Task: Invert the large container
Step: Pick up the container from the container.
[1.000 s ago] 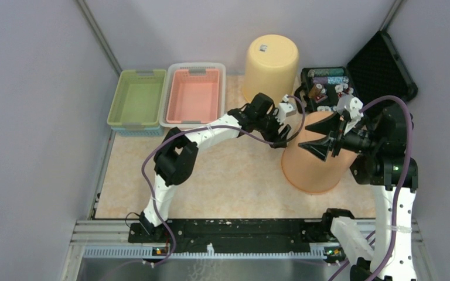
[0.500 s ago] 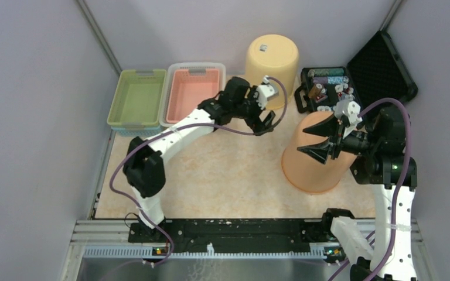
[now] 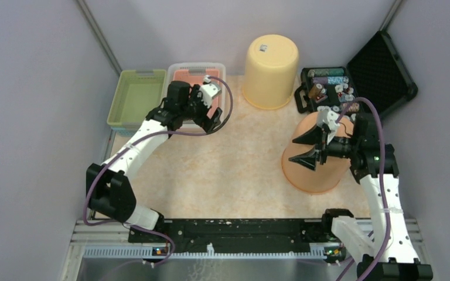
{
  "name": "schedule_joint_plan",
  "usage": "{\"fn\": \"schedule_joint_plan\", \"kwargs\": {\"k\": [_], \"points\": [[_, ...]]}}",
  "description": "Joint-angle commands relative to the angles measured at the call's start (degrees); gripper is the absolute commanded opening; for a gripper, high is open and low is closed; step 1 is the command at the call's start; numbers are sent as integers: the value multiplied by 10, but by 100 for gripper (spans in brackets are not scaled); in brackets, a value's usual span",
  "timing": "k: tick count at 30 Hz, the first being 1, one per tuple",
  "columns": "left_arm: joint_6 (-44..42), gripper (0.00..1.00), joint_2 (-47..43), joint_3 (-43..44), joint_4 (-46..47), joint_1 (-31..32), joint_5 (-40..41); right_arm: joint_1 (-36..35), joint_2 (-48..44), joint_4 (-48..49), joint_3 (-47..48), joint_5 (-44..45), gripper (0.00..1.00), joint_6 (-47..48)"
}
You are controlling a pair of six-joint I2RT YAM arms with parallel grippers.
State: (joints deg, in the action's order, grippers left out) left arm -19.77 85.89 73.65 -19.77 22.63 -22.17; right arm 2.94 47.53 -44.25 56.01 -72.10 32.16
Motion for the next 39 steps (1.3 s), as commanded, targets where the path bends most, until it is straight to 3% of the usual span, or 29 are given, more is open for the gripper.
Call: {"fn": "schedule_joint_plan", "kwargs": {"k": [1, 9, 21, 28, 39], "points": [[-41, 99, -47, -47, 25, -38, 5, -57, 2, 40, -22, 42, 65, 21], [-39, 99, -13, -57, 63, -66, 2, -86, 5, 97, -58, 141, 65, -4], [95, 99, 183, 139, 8, -66, 22, -86, 6, 118, -73, 197, 65, -8], [148, 85, 247, 187, -7, -66, 83, -86, -1, 122, -74, 227, 66, -6], [179, 81, 271, 195, -8, -65, 55, -86, -8, 133, -70, 289, 65, -15]]}}
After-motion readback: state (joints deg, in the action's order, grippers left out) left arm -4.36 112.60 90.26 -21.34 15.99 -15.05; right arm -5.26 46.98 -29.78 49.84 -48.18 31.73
